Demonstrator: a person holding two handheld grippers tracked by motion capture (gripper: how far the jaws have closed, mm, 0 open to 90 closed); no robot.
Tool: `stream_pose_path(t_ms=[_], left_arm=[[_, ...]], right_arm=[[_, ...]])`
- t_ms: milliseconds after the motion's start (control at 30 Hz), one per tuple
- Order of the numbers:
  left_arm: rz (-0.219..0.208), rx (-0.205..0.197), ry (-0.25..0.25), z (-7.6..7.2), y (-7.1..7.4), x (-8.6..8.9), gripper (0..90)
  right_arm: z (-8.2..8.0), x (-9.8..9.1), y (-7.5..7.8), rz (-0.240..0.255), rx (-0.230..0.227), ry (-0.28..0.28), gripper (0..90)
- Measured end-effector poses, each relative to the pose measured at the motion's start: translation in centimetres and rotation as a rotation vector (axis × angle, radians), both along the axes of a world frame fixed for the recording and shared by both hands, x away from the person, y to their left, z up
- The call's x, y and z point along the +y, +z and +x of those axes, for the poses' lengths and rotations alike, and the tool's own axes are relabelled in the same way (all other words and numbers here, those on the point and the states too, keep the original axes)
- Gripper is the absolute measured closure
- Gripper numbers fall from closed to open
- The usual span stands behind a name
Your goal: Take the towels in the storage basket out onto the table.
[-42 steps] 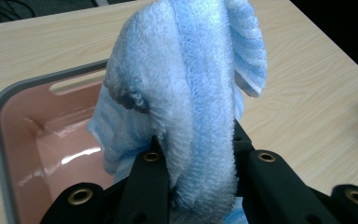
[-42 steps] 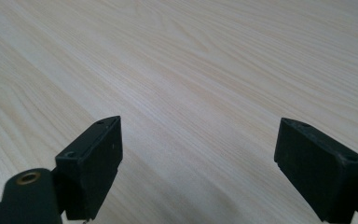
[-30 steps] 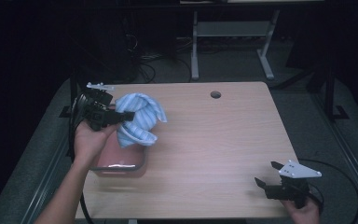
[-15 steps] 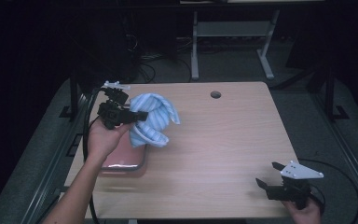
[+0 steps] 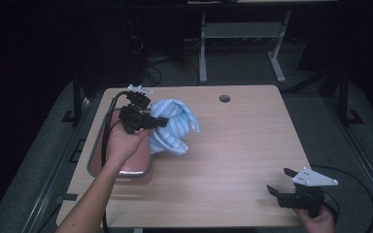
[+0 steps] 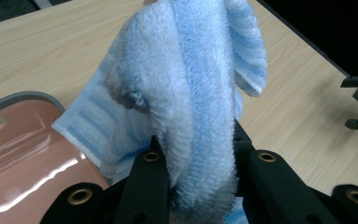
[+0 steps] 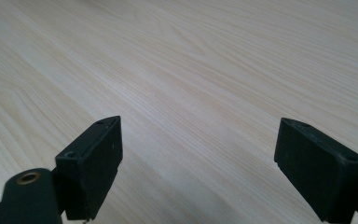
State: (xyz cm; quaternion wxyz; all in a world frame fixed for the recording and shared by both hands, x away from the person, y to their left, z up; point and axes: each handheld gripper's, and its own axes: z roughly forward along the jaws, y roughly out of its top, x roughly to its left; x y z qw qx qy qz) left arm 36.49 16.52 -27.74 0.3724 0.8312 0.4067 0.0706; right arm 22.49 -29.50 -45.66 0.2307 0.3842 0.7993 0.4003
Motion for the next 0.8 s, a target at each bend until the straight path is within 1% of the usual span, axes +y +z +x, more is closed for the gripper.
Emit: stream_pose_path(t_ms=[67, 200, 267, 367, 433, 567, 600, 700, 800], left_arm=[[0.001, 0.001, -0.003, 0.1, -0.1, -0.4, 75.2], [-0.009, 0.007, -0.013, 0.4, -0.3, -1.1, 75.2], [-0.003, 0.01, -0.024, 0.6, -0.5, -1.5, 75.2], [-0.007, 0.016, -0.035, 0.8, -0.8, -2.3, 75.2], [-0.004, 0.018, -0.043, 0.9, -0.9, -2.8, 75.2], [-0.005, 0.02, -0.047, 1.2, -1.3, -3.7, 75.2], [-0.003, 0.022, -0.049, 1.3, -1.3, -3.9, 75.2], [-0.009, 0.019, -0.056, 1.4, -1.6, -4.5, 75.2], [-0.006, 0.029, -0.064, 1.6, -2.0, -5.2, 75.2]], right_arm=[[0.0, 0.0, 0.0, 0.004, 0.009, -0.004, 14.6], [0.1, 0.0, -0.1, 0.005, 0.006, 0.001, 14.6], [0.1, 0.0, -0.1, 0.007, 0.004, 0.001, 14.6], [0.1, 0.0, -0.2, 0.003, 0.003, 0.005, 14.6], [0.0, 0.0, -0.2, 0.007, 0.011, 0.002, 14.6], [0.0, -0.1, -0.2, 0.012, 0.014, -0.001, 14.6], [0.1, -0.1, -0.2, 0.01, 0.008, 0.001, 14.6], [0.1, -0.2, -0.2, 0.014, 0.009, 0.001, 14.6], [0.2, -0.2, -0.2, 0.01, 0.007, 0.003, 14.6]])
